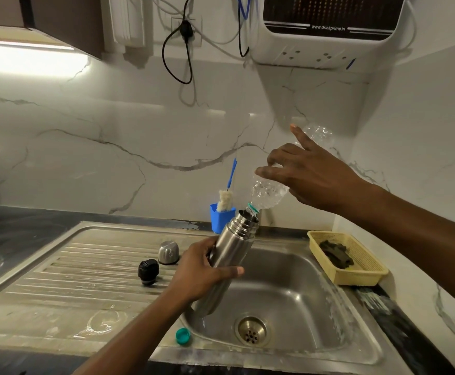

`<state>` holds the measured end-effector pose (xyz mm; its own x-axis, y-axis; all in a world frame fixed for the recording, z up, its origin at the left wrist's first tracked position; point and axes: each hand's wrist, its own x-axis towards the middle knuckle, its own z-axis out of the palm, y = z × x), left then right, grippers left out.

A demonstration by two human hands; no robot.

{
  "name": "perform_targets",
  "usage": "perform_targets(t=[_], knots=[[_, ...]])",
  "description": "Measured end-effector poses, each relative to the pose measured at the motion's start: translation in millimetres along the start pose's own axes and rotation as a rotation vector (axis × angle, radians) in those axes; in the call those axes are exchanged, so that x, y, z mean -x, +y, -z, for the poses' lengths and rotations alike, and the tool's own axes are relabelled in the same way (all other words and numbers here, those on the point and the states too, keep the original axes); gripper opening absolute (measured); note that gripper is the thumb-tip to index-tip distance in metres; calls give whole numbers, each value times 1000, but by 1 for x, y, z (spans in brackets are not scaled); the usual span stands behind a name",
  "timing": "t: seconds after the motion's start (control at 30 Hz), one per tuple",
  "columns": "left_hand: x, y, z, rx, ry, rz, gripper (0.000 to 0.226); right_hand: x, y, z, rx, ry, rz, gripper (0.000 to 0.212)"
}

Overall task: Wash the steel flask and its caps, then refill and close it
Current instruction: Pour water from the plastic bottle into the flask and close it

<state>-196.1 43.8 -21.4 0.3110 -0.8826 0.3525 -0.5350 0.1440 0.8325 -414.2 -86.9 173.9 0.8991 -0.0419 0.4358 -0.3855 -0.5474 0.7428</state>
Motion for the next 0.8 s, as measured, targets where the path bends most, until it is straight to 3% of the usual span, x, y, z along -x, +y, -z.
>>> perform_targets(t=[0.17, 0.47, 0.8], knots=[[0, 0, 0, 12, 13, -1, 73, -2, 1, 1, -3, 17, 11, 74], [-2, -3, -2, -2, 24, -17, 57, -4, -1, 2, 15, 19, 17, 72], [-2, -6, -3, 13, 30, -22, 59, -9, -1, 4, 37, 51, 44, 67]])
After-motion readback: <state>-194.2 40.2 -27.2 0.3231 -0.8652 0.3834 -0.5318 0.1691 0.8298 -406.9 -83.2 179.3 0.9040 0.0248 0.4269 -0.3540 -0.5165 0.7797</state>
